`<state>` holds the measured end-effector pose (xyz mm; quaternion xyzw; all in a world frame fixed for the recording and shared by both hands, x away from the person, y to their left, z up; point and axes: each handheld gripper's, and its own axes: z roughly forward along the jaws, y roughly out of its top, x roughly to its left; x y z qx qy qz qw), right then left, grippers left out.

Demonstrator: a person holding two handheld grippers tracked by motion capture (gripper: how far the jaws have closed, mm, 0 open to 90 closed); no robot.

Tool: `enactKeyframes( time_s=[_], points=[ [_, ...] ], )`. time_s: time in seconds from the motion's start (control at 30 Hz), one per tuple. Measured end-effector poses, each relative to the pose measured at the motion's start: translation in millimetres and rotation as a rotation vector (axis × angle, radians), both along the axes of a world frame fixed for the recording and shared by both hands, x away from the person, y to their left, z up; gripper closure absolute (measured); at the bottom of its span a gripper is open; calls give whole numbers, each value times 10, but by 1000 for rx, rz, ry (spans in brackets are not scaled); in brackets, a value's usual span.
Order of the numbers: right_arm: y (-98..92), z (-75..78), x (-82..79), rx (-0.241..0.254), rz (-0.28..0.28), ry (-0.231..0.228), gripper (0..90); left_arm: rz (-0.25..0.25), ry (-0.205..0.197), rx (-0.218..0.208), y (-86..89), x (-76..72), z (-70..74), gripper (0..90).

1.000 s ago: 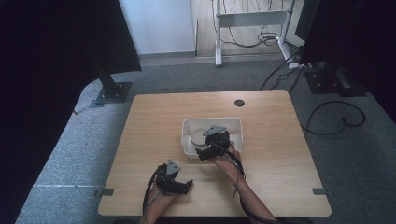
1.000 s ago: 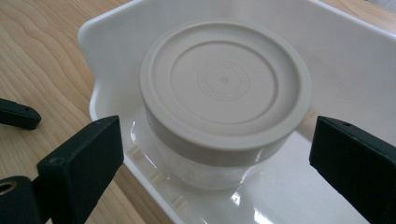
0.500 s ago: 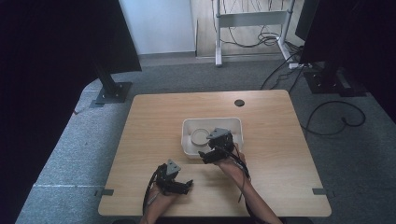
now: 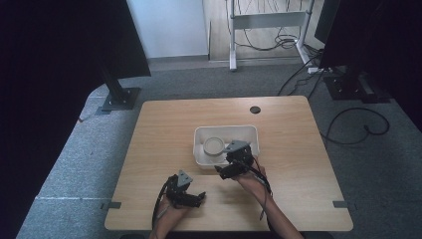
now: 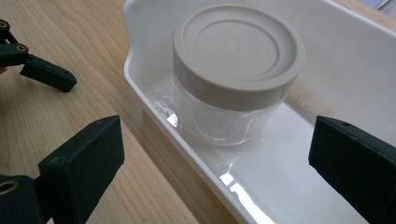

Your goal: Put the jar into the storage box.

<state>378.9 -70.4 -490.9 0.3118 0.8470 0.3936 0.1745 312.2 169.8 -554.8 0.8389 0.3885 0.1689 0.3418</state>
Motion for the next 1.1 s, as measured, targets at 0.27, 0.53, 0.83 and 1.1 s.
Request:
enactKeyframes(
  time_s=[0.27,0.53,0.83,1.1],
  points=[
    [-80,4,-71,3,3,-5,33,0,-1,-2,0,0,-1,15],
    [-150,-4,-126,3,0,-9,35,0,0,-1,0,0,0,16],
    [-225,-26,-185,10,-3,-9,37,1,-1,-2,0,-1,-1,15],
    [-349,-35,-267,7,-17,-19,40,4,-3,0,1,-4,-1,15]
  ],
)
